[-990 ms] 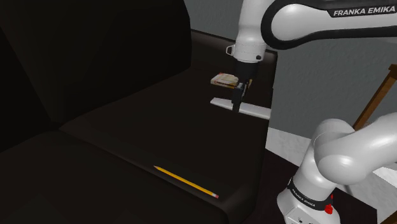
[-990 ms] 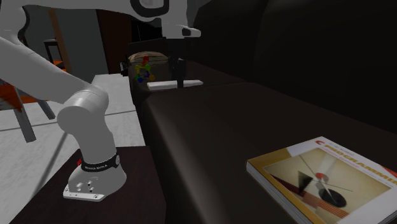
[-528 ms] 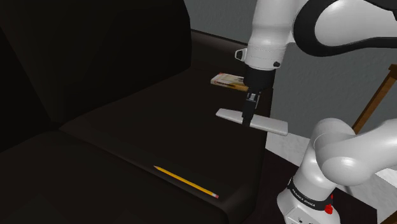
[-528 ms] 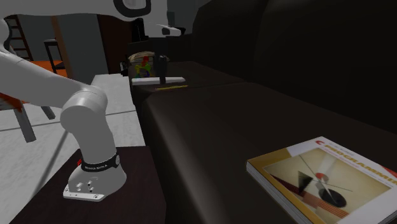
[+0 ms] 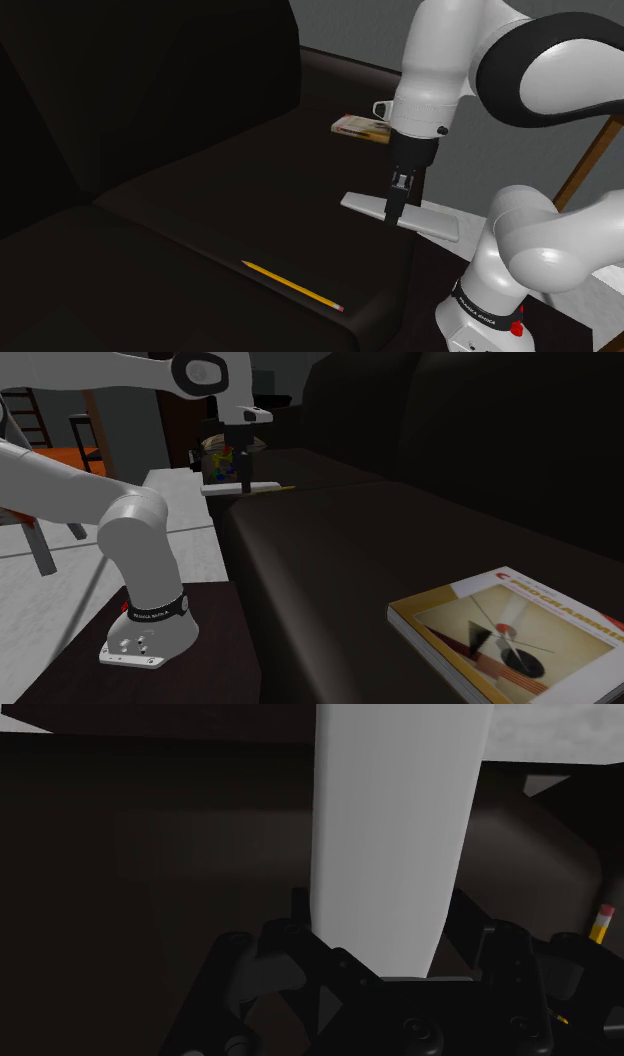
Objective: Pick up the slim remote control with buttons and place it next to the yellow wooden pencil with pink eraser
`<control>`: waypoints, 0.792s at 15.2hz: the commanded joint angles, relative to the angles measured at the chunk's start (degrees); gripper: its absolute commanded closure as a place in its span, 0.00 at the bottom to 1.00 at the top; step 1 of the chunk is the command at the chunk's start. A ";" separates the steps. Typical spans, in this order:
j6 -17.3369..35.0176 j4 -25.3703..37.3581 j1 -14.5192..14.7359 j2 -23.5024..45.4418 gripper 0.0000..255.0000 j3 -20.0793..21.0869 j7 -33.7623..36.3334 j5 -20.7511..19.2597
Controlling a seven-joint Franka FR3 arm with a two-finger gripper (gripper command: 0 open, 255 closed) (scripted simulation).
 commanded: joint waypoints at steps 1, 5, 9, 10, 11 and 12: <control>1.56 -1.61 0.12 -0.08 1.00 0.32 -0.10 0.31; 4.42 -4.75 0.51 -0.34 1.00 1.07 -0.16 1.08; 6.06 -6.45 0.73 -0.38 1.00 1.52 -0.19 1.54; 6.06 -6.45 0.73 -0.38 1.00 1.52 -0.19 1.54; 6.06 -6.45 0.73 -0.38 1.00 1.52 -0.19 1.54; 6.06 -6.45 0.73 -0.38 1.00 1.52 -0.19 1.54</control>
